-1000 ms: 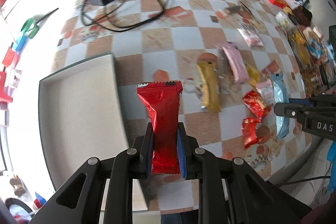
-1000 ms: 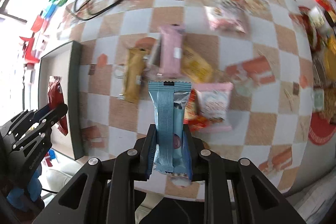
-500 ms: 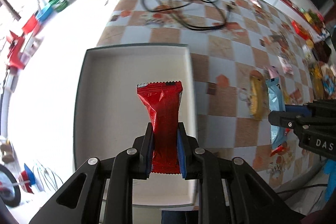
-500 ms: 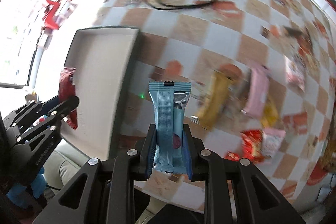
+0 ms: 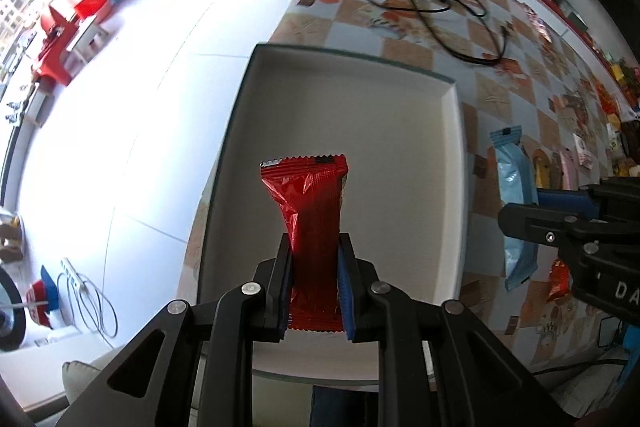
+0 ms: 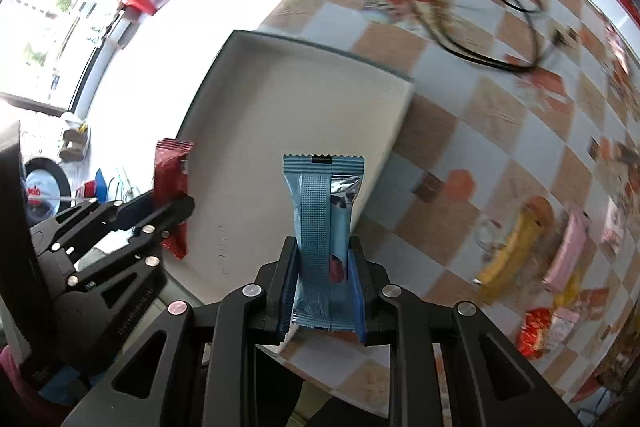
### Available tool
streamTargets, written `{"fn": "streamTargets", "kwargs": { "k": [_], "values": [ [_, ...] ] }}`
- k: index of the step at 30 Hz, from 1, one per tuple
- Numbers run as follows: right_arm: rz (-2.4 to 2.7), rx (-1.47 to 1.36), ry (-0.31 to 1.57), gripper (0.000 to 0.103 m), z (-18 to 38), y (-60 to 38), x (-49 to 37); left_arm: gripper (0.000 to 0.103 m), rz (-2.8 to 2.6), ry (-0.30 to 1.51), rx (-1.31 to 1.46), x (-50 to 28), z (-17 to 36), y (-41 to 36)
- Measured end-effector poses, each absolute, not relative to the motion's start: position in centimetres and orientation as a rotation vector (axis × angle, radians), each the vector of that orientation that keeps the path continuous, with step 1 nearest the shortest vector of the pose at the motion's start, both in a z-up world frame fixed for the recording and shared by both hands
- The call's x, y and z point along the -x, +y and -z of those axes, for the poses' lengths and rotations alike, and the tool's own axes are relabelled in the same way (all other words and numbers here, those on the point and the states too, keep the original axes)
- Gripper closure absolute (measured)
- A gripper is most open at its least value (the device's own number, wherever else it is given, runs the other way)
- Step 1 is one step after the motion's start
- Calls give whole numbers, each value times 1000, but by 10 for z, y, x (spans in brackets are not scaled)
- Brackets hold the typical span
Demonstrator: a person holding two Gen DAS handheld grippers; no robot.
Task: Organize snacks
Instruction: 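Carry the red bar and light-blue bar with both tools to the white tray, then open the left tool releasing the red bar while the right tool releases the light-blue bar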
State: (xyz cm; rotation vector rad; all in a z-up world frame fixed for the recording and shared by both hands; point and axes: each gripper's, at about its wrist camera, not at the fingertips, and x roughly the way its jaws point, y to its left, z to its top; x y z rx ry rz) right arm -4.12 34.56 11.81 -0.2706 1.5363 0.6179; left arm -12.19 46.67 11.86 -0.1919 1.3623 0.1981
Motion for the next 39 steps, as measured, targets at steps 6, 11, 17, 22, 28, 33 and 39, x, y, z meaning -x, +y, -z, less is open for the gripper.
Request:
{"fn": "streamTargets", "kwargs": {
  "k": [6, 11, 17, 22, 28, 33, 39],
  "values": [
    [-666, 305, 1574, 78, -103, 375, 55, 81, -210, 1419, 196, 136, -99, 474],
    [-688, 345, 1629, 78, -82, 388, 70, 81, -205, 1462, 203, 145, -86, 477],
    [-684, 362, 1674, 78, -67, 394, 74, 81, -197, 1497, 217, 148, -75, 479],
    [-675, 356, 1698, 78, -60, 398, 73, 74, -190, 1495, 189, 147, -75, 474],
    [-642, 335, 1737, 74, -52, 389, 64, 36, -239, 1494, 169, 149, -77, 476],
    [-561, 306, 1718, 21, -52, 368, 53, 29, -273, 1496, 190, 150, -79, 481],
    [-492, 244, 1715, 15, -53, 341, 44, 26, -213, 1481, 119, 142, -86, 457]
  ]
}}
